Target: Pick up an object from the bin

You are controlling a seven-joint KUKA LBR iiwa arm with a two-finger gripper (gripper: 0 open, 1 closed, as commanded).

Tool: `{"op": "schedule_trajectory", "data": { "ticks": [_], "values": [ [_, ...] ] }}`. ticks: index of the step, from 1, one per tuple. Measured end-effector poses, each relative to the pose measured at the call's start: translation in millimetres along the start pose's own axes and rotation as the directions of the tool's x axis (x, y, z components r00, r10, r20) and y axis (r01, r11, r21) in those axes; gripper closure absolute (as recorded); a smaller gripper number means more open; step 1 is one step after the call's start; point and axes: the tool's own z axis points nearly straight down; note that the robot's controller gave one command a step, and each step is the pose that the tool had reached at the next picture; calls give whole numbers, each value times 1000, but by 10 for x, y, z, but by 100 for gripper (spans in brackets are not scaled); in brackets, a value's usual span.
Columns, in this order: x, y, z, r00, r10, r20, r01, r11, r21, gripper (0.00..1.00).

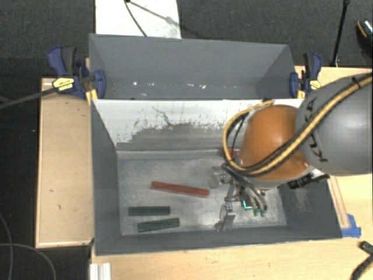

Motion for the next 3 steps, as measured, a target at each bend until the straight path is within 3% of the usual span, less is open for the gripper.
{"op": "schedule_trajectory", "data": {
  "ticks": [1, 2, 3],
  "values": [
    [-618, 688, 647, 990, 140, 8, -140, 990, -4, 0],
    [-622, 660, 626, 989, 145, 9, -145, 989, -2, 100],
    [-755, 406, -1118, 987, 161, 17, -161, 987, -4, 100]
  ]
}}
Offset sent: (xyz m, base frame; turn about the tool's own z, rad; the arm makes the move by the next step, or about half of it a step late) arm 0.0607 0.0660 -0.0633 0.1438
